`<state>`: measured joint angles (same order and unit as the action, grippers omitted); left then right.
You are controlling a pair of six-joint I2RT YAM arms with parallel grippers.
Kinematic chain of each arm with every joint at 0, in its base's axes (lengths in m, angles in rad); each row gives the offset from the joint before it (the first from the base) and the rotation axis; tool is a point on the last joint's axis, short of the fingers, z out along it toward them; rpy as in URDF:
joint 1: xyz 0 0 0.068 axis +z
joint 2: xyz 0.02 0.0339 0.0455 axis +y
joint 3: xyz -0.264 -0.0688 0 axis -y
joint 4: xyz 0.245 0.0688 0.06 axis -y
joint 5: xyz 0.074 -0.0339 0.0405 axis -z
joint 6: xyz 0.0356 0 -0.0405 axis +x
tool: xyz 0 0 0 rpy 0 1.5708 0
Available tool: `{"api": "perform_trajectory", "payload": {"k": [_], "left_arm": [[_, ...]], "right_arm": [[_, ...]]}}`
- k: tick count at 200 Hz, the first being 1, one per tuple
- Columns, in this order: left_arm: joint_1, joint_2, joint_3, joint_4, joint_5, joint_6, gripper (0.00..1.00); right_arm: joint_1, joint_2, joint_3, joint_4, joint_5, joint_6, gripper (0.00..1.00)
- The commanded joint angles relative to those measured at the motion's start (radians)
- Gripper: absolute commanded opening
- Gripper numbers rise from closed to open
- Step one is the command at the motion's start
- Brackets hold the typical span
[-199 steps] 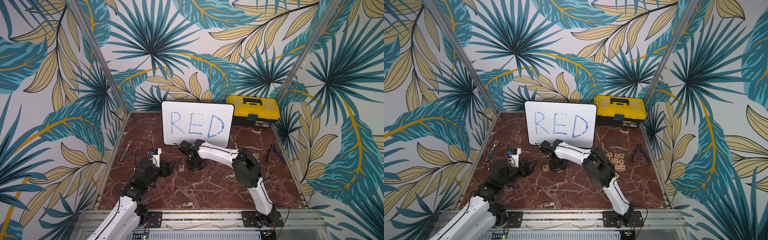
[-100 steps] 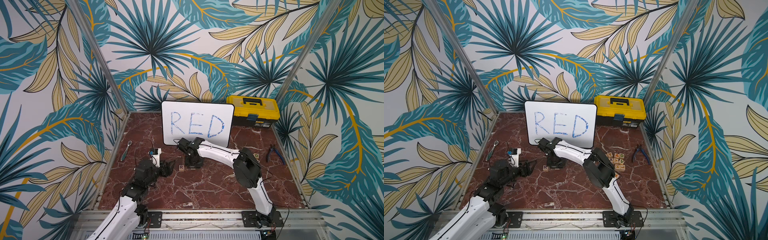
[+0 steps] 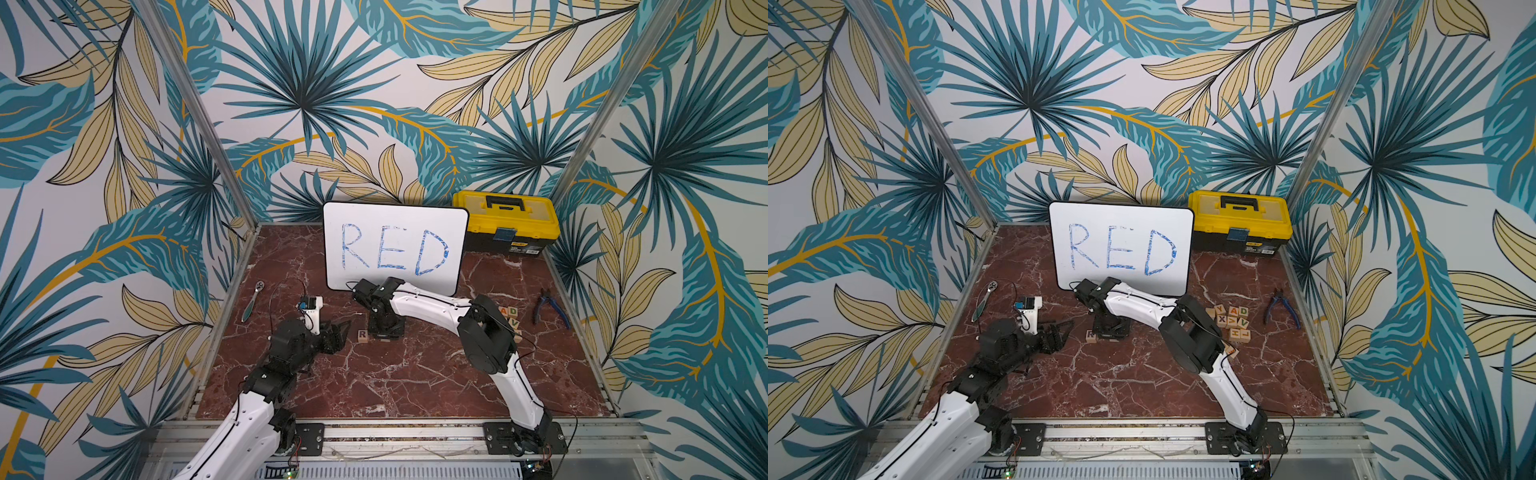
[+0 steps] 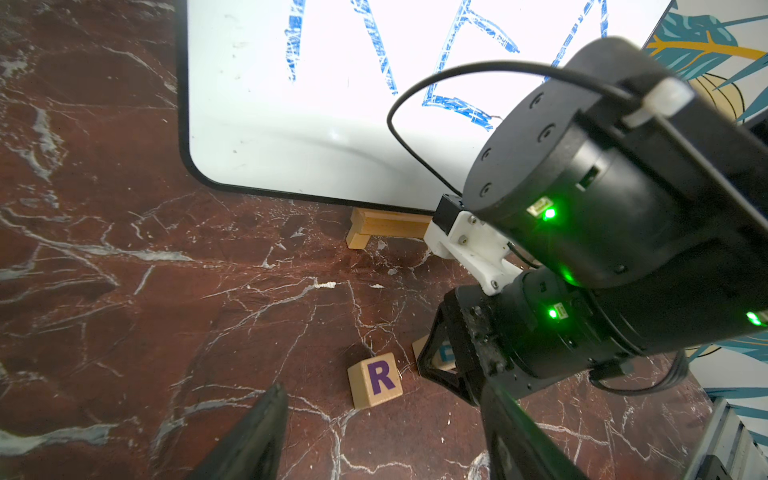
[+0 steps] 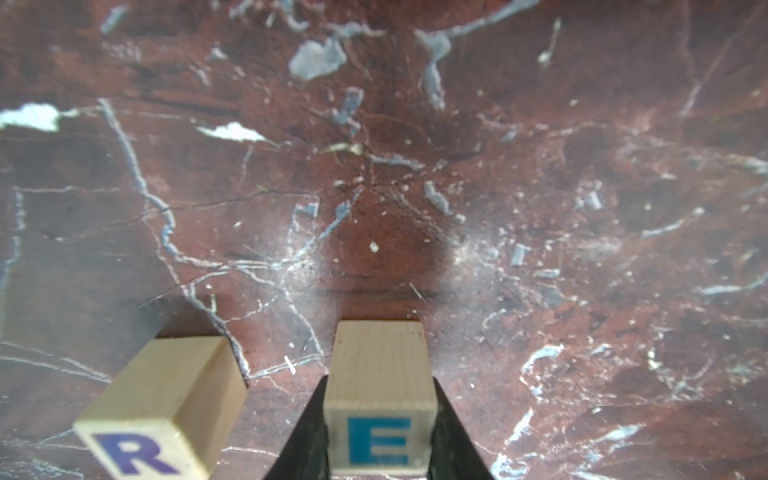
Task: Assemble the uppercase word "red" with letter blocks
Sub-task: Adjust the letter block at the center of the board.
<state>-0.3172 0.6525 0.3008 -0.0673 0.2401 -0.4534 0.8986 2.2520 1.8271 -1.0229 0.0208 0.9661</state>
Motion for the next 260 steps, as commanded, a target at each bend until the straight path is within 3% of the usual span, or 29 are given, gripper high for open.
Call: {"api": "perform_trajectory", "payload": {"k": [1,260], "left_arm": [[-0.002,-0.001,-0.023,0.010,0.004,0.007,0.74],[-0.003,0.033,-0.011,0.010,0.016,0.015,0.74]], "right_arm": [[0.008,0.012,-0.006,0.007,-0.011,0.022,0.27],[0.021,0.007,-0.002,-0.017,0.003,-0.047,0.34]]}}
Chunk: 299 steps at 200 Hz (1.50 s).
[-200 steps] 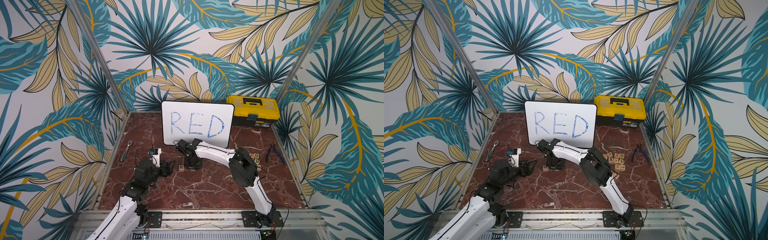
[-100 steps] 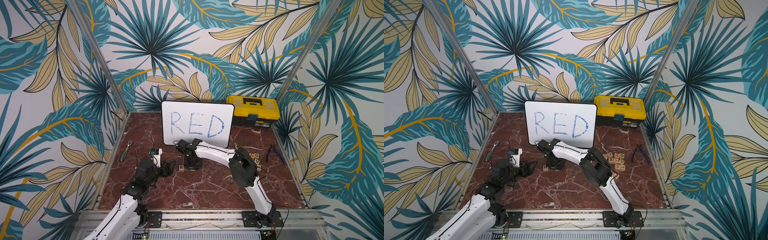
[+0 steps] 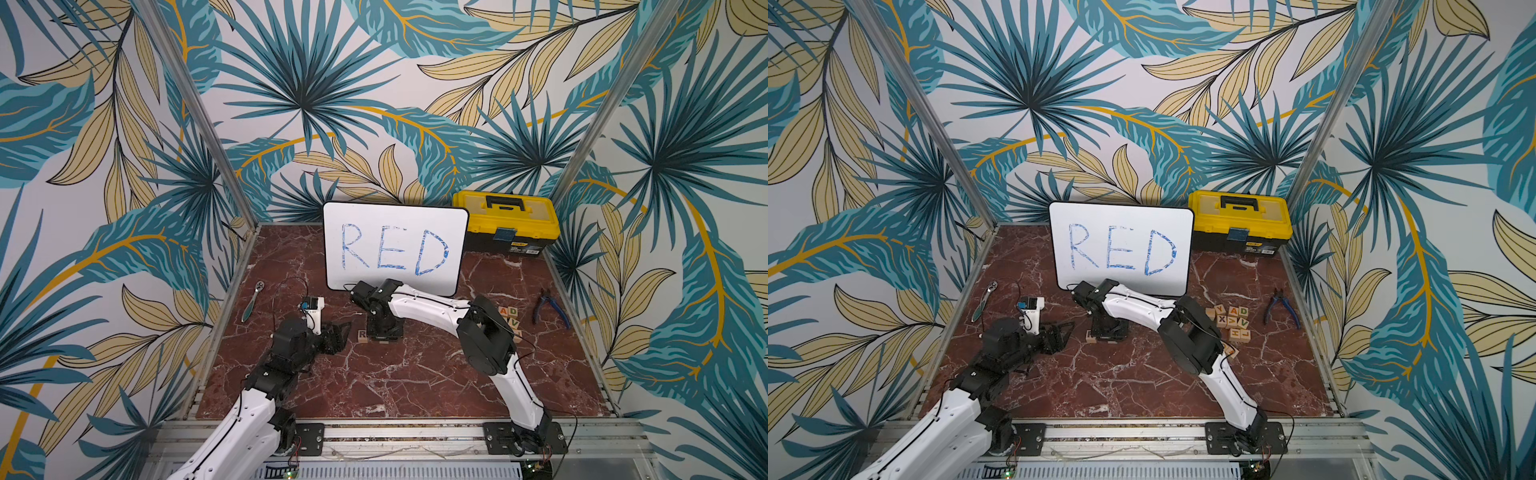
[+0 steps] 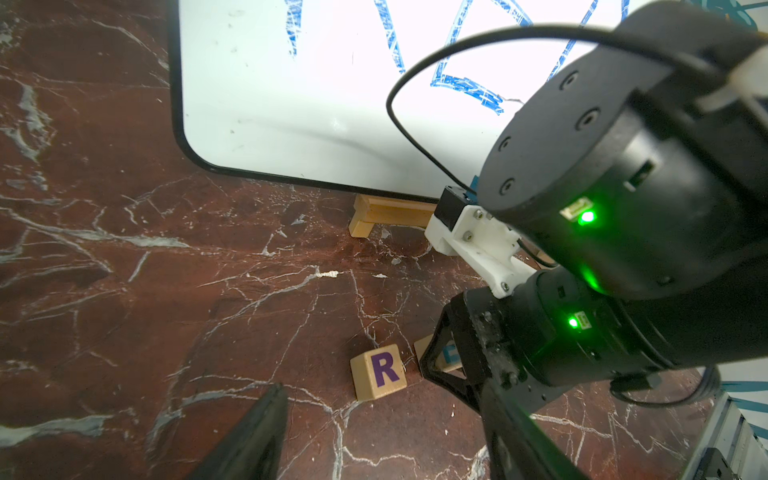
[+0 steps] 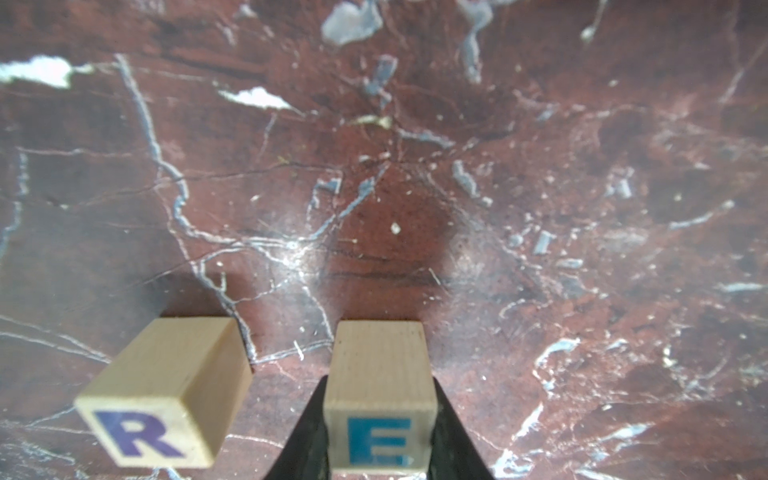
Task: Assemble the uppercase word "red" with letter blocks
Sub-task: Adjust the letter block at the center of the board, then pick up the letter block from the center of the board.
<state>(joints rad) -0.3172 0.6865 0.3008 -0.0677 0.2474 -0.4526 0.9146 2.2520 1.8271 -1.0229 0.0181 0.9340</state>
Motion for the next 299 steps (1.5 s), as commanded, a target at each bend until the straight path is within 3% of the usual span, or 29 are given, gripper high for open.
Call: {"api": "perform_trajectory", "payload": {"k": [1,73,116,170,213,246,270,287,299], "left_arm": [[-0.003,-0.001,-0.011,0.011,0.009,0.014,0.74],[-0.003,0.006,-0.008,0.010,0.005,0.017,0.74],[-0.003,-0.008,-0.012,0.011,0.001,0.014,0.74],[-0.002,0.039,0.022,0.011,0.007,0.041,0.74],[-0.003,0.076,0.068,0.018,0.006,0.061,0.74],[-0.005,0.143,0.116,0.041,0.015,0.081,0.74],[-0.006,0.183,0.146,0.058,0.014,0.094,0.74],[-0.005,0.209,0.166,0.066,0.017,0.103,0.74],[-0.005,0.227,0.174,0.077,0.020,0.104,0.74]], "right_arm": [[0.006,0.007,-0.002,-0.017,0.006,-0.015,0.34],[0.006,-0.070,-0.006,-0.002,0.040,-0.087,0.61],[0.006,-0.217,-0.047,-0.064,0.146,-0.153,0.60],[-0.071,-0.574,-0.396,0.033,0.319,-0.239,0.49],[-0.158,-0.783,-0.570,0.002,0.503,-0.247,0.51],[-0.299,-0.918,-0.695,0.059,0.479,-0.278,0.61],[-0.388,-0.971,-0.751,0.101,0.486,-0.328,0.85],[-0.449,-0.971,-0.764,0.103,0.481,-0.357,0.95],[-0.506,-0.958,-0.767,0.107,0.467,-0.373,0.96]]}}
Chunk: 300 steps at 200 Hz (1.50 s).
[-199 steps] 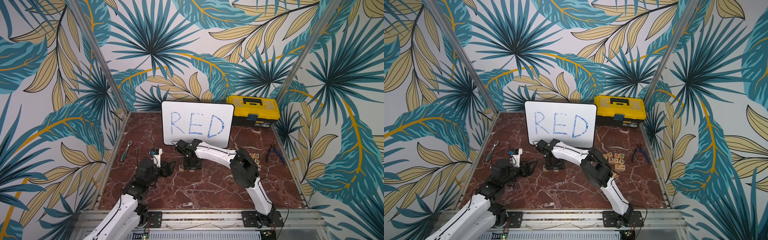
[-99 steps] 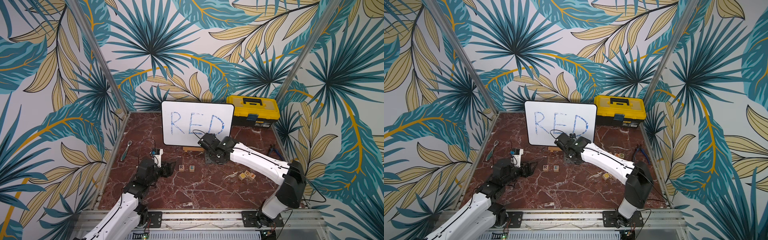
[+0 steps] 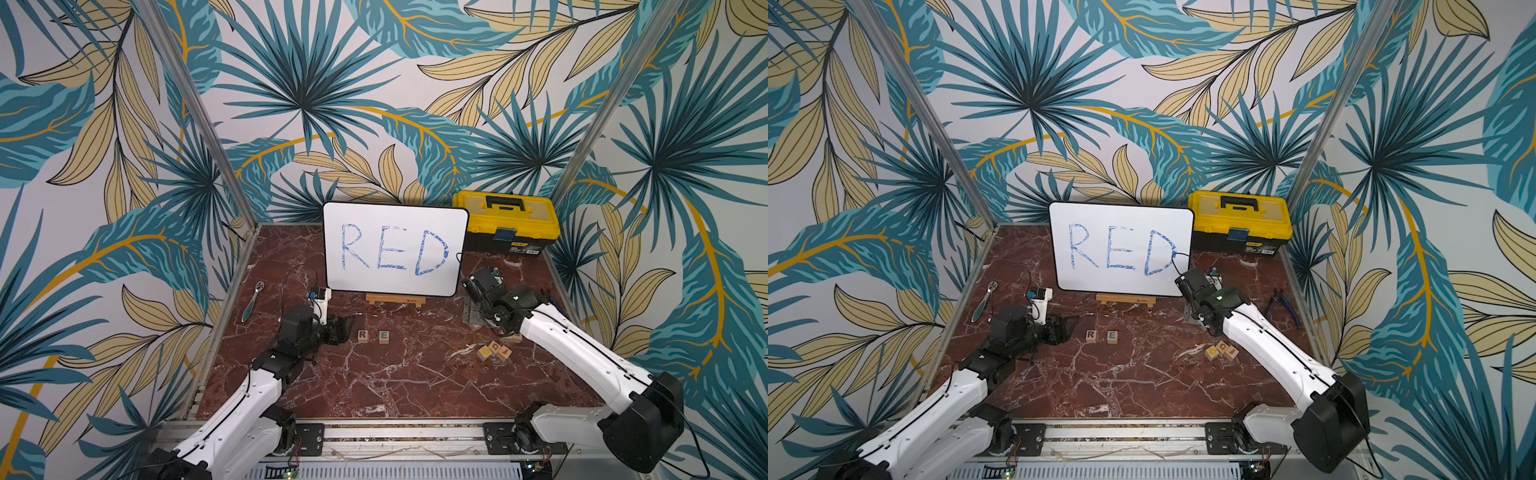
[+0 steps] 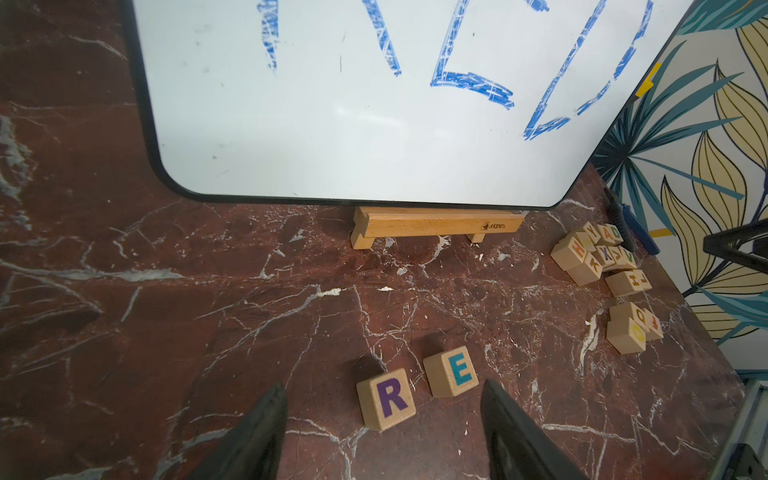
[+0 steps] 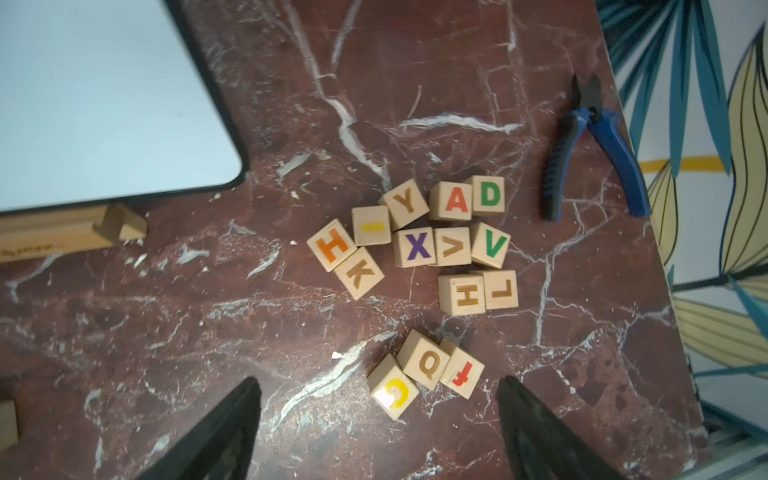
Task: Assemble the uppercase word "red" with letter blocks
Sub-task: Pick up the letter block from the center of the board.
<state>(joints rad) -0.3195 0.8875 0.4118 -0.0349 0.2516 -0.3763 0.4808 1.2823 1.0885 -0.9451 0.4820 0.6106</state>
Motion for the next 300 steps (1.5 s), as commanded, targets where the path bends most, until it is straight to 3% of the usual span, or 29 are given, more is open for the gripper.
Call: {"api": "perform_trajectory", "payload": {"k": [1,39,126,226,300], "left_arm": [[-0.004,0.027,0.063,0.045,0.016,0.028,0.74],[-0.003,0.054,0.085,0.050,0.019,0.038,0.74],[-0.003,0.083,0.094,0.050,0.011,0.042,0.74],[-0.004,0.128,0.108,0.059,0.011,0.044,0.74],[-0.004,0.128,0.097,0.058,0.006,0.040,0.74]], "right_arm": [[-0.076,0.014,-0.029,0.029,0.003,-0.049,0.96],[-0.266,0.119,-0.013,0.042,-0.043,-0.077,0.86],[-0.479,0.238,0.002,0.135,-0.093,-0.172,0.73],[-0.571,0.339,-0.027,0.249,-0.163,-0.196,0.56],[-0.577,0.344,-0.024,0.240,-0.201,-0.275,0.52]]}}
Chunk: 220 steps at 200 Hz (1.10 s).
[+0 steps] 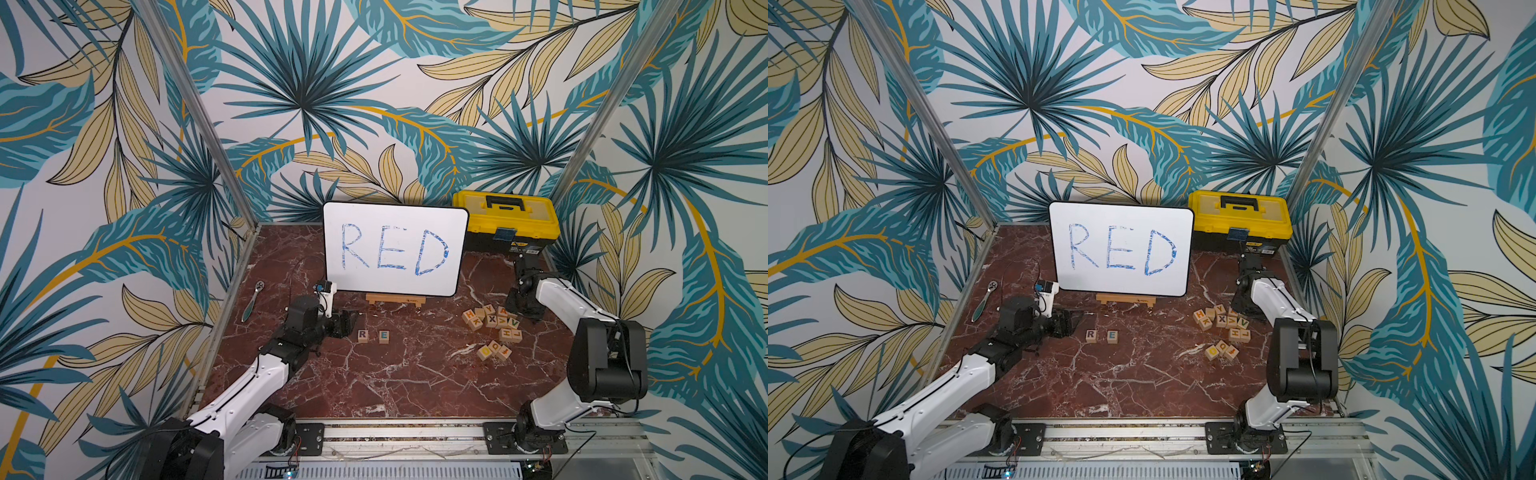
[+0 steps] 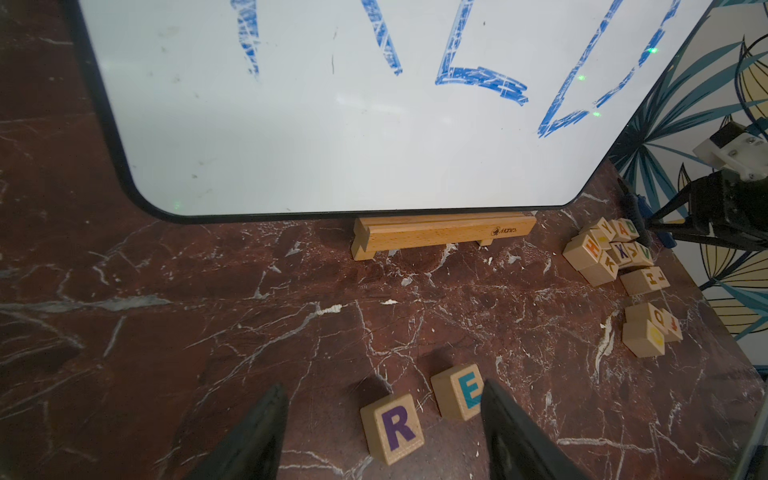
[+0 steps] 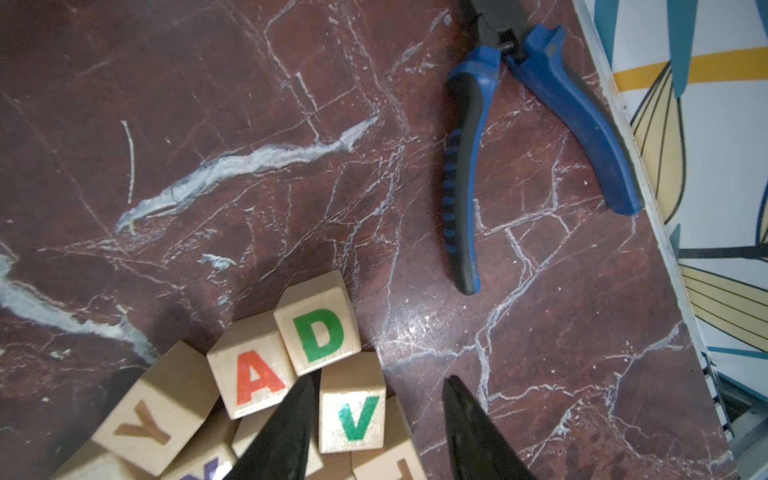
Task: Assemble the uppercase word "red" with letter blocks
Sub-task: Pick up the letter block from the center of the board.
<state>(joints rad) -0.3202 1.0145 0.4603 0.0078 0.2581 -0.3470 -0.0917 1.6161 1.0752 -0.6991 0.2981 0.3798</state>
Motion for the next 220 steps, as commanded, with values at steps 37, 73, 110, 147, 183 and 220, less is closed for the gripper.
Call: {"api": "perform_trajectory", "payload": {"k": [37,73,110,147,183,220], "left_arm": [[-0.003,-0.014,0.040,0.015,-0.005,0.012,0.74],[-0.003,-0.024,0.024,0.016,-0.016,0.009,0.74],[-0.003,-0.020,0.024,0.017,-0.014,0.010,0.74],[-0.003,-0.021,0.025,0.016,-0.012,0.010,0.74],[-0.002,-0.046,0.013,0.015,-0.020,0.007,0.74],[-0.003,-0.058,0.009,0.015,-0.029,0.006,0.74]], "right_arm": [[-0.006,0.023,-0.023,-0.001,-0.045,-0.071,0.51],[-0.008,0.039,-0.011,-0.011,-0.073,-0.089,0.51],[-0.008,0.043,-0.010,-0.020,-0.075,-0.096,0.50],[-0.016,0.074,0.008,-0.007,-0.074,-0.104,0.50],[-0.018,0.117,0.047,-0.009,-0.073,-0.116,0.49],[-0.026,0.136,0.060,-0.007,-0.069,-0.117,0.49]]}}
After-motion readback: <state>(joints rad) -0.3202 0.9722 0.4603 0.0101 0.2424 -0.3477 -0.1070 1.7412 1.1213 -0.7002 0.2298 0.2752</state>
